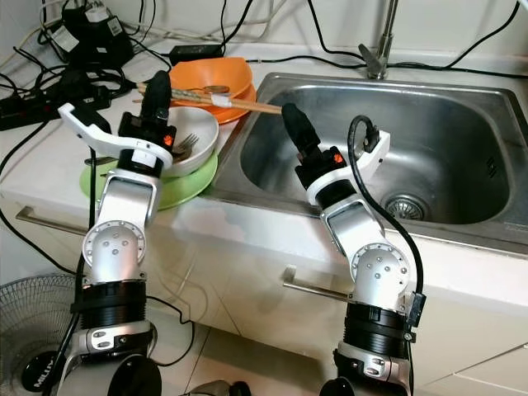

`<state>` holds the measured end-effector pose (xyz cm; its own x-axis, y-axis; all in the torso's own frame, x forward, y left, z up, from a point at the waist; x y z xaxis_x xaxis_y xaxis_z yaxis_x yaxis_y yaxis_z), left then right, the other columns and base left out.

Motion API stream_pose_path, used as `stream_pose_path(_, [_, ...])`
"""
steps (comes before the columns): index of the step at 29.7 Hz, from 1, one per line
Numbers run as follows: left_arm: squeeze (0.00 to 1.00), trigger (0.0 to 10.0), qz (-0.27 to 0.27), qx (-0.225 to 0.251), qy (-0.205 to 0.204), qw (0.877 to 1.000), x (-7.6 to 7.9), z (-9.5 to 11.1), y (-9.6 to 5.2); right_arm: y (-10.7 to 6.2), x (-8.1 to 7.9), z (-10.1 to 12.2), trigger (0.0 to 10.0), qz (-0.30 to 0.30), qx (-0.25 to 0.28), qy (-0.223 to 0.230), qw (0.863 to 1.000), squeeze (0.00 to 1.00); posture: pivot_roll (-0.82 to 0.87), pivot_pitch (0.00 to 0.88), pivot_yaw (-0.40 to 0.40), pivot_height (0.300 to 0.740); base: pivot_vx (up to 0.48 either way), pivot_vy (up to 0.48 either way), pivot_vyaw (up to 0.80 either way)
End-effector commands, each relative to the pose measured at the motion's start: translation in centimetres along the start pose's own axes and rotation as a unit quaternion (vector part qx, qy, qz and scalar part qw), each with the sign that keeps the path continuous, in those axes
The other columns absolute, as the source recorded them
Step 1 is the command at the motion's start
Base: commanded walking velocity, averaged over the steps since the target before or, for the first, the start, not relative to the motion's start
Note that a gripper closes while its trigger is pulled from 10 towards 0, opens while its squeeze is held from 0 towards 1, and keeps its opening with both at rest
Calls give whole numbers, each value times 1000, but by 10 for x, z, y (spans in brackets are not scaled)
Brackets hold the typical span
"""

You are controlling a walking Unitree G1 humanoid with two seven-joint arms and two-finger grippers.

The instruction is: Kitchen organization

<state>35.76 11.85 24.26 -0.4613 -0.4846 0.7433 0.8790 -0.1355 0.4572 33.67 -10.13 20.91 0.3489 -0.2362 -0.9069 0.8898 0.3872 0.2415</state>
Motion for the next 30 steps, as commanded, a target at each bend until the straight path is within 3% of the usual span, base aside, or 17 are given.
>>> stream_pose_path(1, [0, 0, -16, -5, -48, 999, 18, -20, 5, 0, -5, -10, 10000, 6, -11, 19, 1000, 0, -85, 47, 143, 740, 0, 0, 0])
stream_pose_path(9, [0, 0, -38, -34, -83, 995, 33, -41, 4, 5, -1, -12, 10000, 0, -10, 35, 999, 0, -83, 53, 144, 740, 0, 0, 0])
stream_pose_path(17, [0, 0, -28, -42, -100, 994, 31, -46, 1, 14, -2, -1, 10000, 10, 20, 41, 999, 0, -83, 57, 147, 740, 0, 0, 0])
stream_pose_path(26, [0, 0, -14, -52, -122, 991, 26, -53, -4, 34, -20, 0, 10000, 46, 43, 73, 995, 0, -82, 60, 143, 740, 0, 0, 0])
stream_pose_path(27, [0, 0, -13, -52, -123, 991, 25, -54, -4, 35, -20, -2, 4431, 47, 41, 74, 995, 0, -81, 62, 141, 740, 0, 0, 0])
stream_pose_path(28, [0, 0, -9, -53, -125, 991, 23, -54, -4, 35, -21, -3, 0, 49, 39, 76, 995, 0, -81, 62, 139, 740, 0, 0, 0])
stream_pose_path(30, [0, 0, -5, -53, -130, 990, 22, -55, -3, 36, -20, -3, 0, 49, 39, 77, 995, 0, -82, 64, 137, 740, 0, 0, 0])
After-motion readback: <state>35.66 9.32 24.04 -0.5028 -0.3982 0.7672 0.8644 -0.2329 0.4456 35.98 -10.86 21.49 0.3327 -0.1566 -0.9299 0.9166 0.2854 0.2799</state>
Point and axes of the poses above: a point about 5 cm out from each wrist's last joint towards the gripper, its own y axis pointing out of the wrist towards the gripper, its own z axis along the axis of the wrist's last joint, x = y × z, the point moved 2 cm from there along y, pointing out of the wrist towards the gripper, and after that the axes turned 6 degrees about y, right-handed, at the moved point
